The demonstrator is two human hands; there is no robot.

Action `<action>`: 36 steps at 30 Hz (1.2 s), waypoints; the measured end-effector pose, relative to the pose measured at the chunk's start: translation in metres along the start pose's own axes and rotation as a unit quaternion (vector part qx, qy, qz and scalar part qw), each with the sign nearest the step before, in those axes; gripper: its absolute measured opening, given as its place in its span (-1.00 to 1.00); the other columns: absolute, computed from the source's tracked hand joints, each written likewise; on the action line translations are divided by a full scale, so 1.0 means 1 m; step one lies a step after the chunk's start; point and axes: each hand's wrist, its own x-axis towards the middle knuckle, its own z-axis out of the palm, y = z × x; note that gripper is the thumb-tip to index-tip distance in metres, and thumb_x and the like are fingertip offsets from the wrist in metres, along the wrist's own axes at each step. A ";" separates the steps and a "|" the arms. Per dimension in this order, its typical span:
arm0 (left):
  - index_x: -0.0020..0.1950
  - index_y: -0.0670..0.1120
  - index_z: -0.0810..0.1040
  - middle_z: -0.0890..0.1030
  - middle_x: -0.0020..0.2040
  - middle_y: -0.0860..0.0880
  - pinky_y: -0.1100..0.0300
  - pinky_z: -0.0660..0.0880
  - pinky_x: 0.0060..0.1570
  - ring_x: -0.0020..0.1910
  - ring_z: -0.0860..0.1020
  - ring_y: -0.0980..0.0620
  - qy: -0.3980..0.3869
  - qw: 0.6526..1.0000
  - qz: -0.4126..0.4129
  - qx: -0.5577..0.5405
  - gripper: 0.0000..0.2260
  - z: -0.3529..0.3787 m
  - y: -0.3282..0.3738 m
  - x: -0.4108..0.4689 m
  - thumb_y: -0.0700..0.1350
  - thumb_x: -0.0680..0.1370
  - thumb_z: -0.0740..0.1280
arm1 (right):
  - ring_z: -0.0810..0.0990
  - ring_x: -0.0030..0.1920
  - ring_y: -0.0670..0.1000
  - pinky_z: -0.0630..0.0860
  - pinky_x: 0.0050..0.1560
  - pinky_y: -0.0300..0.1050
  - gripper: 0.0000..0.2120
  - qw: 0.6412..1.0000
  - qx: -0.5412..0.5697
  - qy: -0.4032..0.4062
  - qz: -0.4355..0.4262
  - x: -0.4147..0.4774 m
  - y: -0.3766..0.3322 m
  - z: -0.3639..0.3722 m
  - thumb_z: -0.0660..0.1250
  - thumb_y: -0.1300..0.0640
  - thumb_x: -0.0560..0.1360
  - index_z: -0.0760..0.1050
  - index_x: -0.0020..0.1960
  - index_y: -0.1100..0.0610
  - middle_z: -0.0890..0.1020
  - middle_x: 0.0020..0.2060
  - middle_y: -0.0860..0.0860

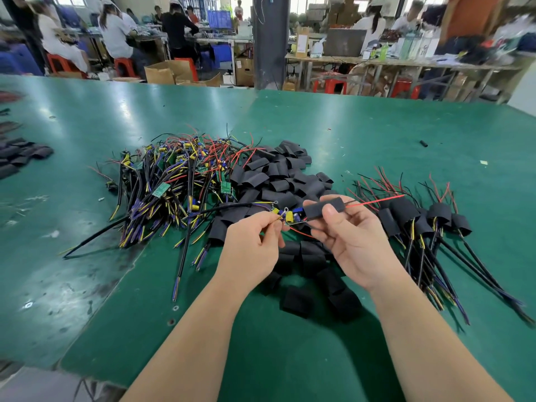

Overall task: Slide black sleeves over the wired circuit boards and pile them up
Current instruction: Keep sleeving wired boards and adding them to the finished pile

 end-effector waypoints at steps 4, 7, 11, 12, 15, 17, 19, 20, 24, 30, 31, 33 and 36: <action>-0.14 -0.15 0.62 0.55 -0.42 0.11 0.50 0.23 -0.49 -0.54 0.40 0.34 0.016 1.000 -0.007 0.017 -0.81 -0.002 -0.002 0.002 -0.25 0.59 0.24 | 0.68 -0.10 0.00 0.58 -0.15 -0.21 -0.71 0.999 -0.039 -0.027 -0.012 0.000 -0.002 -0.005 0.43 0.23 0.30 0.52 0.01 0.16 0.69 0.03 0.12; -0.15 -0.12 0.62 0.54 -0.43 0.12 0.49 0.25 -0.46 -0.51 0.41 0.33 0.011 0.999 -0.009 0.036 -0.81 -0.002 -0.002 0.002 -0.24 0.58 0.24 | 0.66 -0.05 0.04 0.59 -0.12 -0.18 -0.71 0.996 -0.062 -0.056 -0.025 0.000 -0.004 -0.008 0.47 0.25 0.30 0.56 0.00 0.11 0.67 0.08 0.14; -0.15 -0.09 0.60 0.53 -0.42 0.13 0.50 0.29 -0.38 -0.43 0.47 0.27 -0.006 0.999 0.020 0.040 -0.82 -0.003 -0.003 0.001 -0.24 0.58 0.25 | 0.68 -0.12 0.01 0.60 -0.15 -0.18 -0.76 0.999 -0.048 -0.017 -0.010 0.000 -0.003 -0.005 0.45 0.19 0.30 0.55 -0.04 0.10 0.70 -0.01 0.09; -0.15 -0.08 0.59 0.53 -0.42 0.13 0.50 0.31 -0.35 -0.39 0.49 0.23 -0.016 0.999 0.033 0.039 -0.82 -0.003 -0.002 0.000 -0.23 0.58 0.24 | 0.69 -0.16 -0.01 0.60 -0.18 -0.19 -0.76 0.999 -0.044 0.010 -0.004 0.000 -0.002 -0.003 0.44 0.16 0.30 0.54 -0.05 0.13 0.71 -0.08 0.08; -0.17 -0.12 0.58 0.53 -0.41 0.08 0.47 0.32 -0.34 -0.35 0.49 0.16 -0.036 0.995 0.075 0.062 -0.83 -0.003 -0.003 -0.001 -0.23 0.57 0.23 | 0.69 -0.25 -0.03 0.58 -0.25 -0.23 -0.78 0.997 -0.041 0.057 0.017 -0.001 -0.001 0.000 0.44 0.10 0.29 0.53 -0.11 0.14 0.70 -0.24 0.04; -0.17 -0.13 0.58 0.52 -0.41 0.07 0.48 0.29 -0.36 -0.39 0.46 0.23 -0.035 0.993 0.090 0.071 -0.83 -0.004 -0.003 -0.001 -0.25 0.56 0.24 | 0.69 -0.25 -0.03 0.60 -0.23 -0.21 -0.79 0.998 -0.038 0.053 0.025 -0.001 -0.001 -0.001 0.43 0.12 0.29 0.53 -0.11 0.15 0.70 -0.24 0.06; -0.15 -0.14 0.59 0.52 -0.41 0.10 0.52 0.25 -0.38 -0.43 0.43 0.31 -0.028 0.994 0.088 0.061 -0.83 -0.006 -0.002 -0.001 -0.29 0.56 0.24 | 0.69 -0.21 -0.01 0.63 -0.14 -0.15 -0.77 0.999 -0.033 0.022 0.026 0.000 -0.003 -0.004 0.42 0.16 0.30 0.53 -0.06 0.13 0.71 -0.13 0.08; -0.14 -0.14 0.59 0.52 -0.40 0.10 0.52 0.25 -0.38 -0.44 0.43 0.33 -0.026 0.994 0.088 0.056 -0.82 -0.006 -0.002 0.000 -0.30 0.56 0.24 | 0.69 -0.18 -0.01 0.63 -0.09 -0.13 -0.76 0.999 -0.028 -0.002 0.025 0.000 -0.004 -0.006 0.42 0.20 0.30 0.53 -0.03 0.12 0.71 -0.06 0.09; -0.15 -0.12 0.57 0.53 -0.39 0.06 0.50 0.25 -0.39 -0.45 0.42 0.28 -0.038 0.994 0.090 0.056 -0.82 -0.007 -0.001 0.000 -0.31 0.56 0.23 | 0.69 -0.13 0.03 0.61 -0.08 -0.11 -0.75 0.998 -0.008 -0.060 0.027 0.000 -0.008 -0.013 0.38 0.29 0.34 0.54 0.00 0.11 0.69 0.01 0.11; -0.17 -0.10 0.57 0.53 -0.37 0.07 0.45 0.29 -0.32 -0.38 0.43 0.23 -0.042 0.988 0.124 0.079 -0.82 -0.006 -0.005 0.000 -0.22 0.54 0.19 | 0.69 -0.30 -0.05 0.60 -0.28 -0.22 -0.75 0.999 -0.026 0.004 0.030 -0.001 -0.005 -0.006 0.41 0.19 0.31 0.50 -0.03 0.18 0.71 -0.23 0.03; -0.18 -0.11 0.57 0.53 -0.37 0.08 0.47 0.29 -0.31 -0.37 0.43 0.24 -0.035 0.987 0.129 0.085 -0.82 -0.006 -0.005 0.000 -0.22 0.53 0.20 | 0.69 -0.30 -0.02 0.60 -0.30 -0.22 -0.71 0.999 -0.023 0.021 0.039 -0.002 -0.004 -0.004 0.44 0.15 0.29 0.50 -0.03 0.18 0.70 -0.21 0.04; -0.15 -0.13 0.61 0.58 -0.35 0.08 0.48 0.31 -0.29 -0.33 0.47 0.23 -0.015 0.986 0.136 0.090 -0.82 -0.006 -0.005 0.000 -0.22 0.52 0.22 | 0.71 -0.26 0.06 0.60 -0.31 -0.21 -0.61 0.997 -0.019 0.055 0.059 -0.001 -0.002 -0.001 0.47 0.11 0.25 0.47 0.01 0.19 0.68 -0.15 0.08; 0.03 -0.12 0.68 0.67 -0.24 0.04 0.34 0.46 -0.16 -0.23 0.56 0.14 0.009 0.989 0.132 0.065 -0.79 -0.004 -0.004 -0.001 -0.21 0.53 0.26 | 0.71 -0.22 0.08 0.60 -0.27 -0.21 -0.71 0.997 -0.011 0.052 0.062 -0.001 -0.003 -0.001 0.46 0.12 0.27 0.52 -0.04 0.15 0.70 -0.15 0.09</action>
